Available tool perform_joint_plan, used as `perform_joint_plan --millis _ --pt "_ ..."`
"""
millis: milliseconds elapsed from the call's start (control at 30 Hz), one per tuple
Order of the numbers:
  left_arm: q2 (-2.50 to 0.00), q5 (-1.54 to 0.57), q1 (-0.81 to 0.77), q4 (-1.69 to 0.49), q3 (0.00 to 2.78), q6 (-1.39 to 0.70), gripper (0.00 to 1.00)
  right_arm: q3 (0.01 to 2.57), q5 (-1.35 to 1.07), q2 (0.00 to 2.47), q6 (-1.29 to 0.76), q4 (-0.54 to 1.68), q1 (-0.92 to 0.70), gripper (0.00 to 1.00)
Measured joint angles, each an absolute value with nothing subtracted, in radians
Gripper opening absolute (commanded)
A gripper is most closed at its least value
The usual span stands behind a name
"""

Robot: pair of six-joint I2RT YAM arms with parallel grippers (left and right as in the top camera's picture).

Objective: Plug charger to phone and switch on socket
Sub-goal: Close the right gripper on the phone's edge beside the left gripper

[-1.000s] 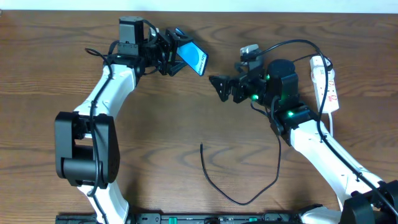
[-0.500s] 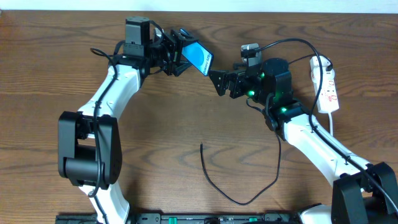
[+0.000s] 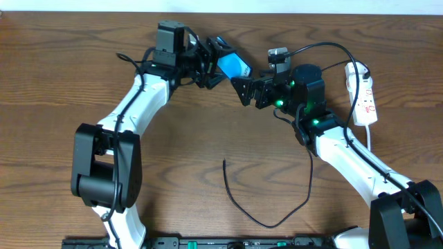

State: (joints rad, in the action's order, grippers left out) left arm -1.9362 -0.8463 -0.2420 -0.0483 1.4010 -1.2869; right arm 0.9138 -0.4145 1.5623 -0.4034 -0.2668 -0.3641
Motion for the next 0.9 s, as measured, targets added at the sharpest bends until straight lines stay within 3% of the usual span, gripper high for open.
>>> perform_joint_plan --millis 267,433,900 --pt "-1.936 -0.846 -0.293 -0.048 1.401 -1.289 0.07 0.914 -0.414 1.562 -0.410 -0.260 -0.364 0.89" --pt "-1.936 -0.846 -0.298 -0.048 1.401 -1.291 0.07 0.914 -0.395 1.562 -0.414 -0.241 -0.364 0.74" --pt "-1.936 -0.851 -0.298 -0.047 1.401 -1.305 0.07 0.914 -0.381 1.562 -0.410 -0.221 -0.364 0.62"
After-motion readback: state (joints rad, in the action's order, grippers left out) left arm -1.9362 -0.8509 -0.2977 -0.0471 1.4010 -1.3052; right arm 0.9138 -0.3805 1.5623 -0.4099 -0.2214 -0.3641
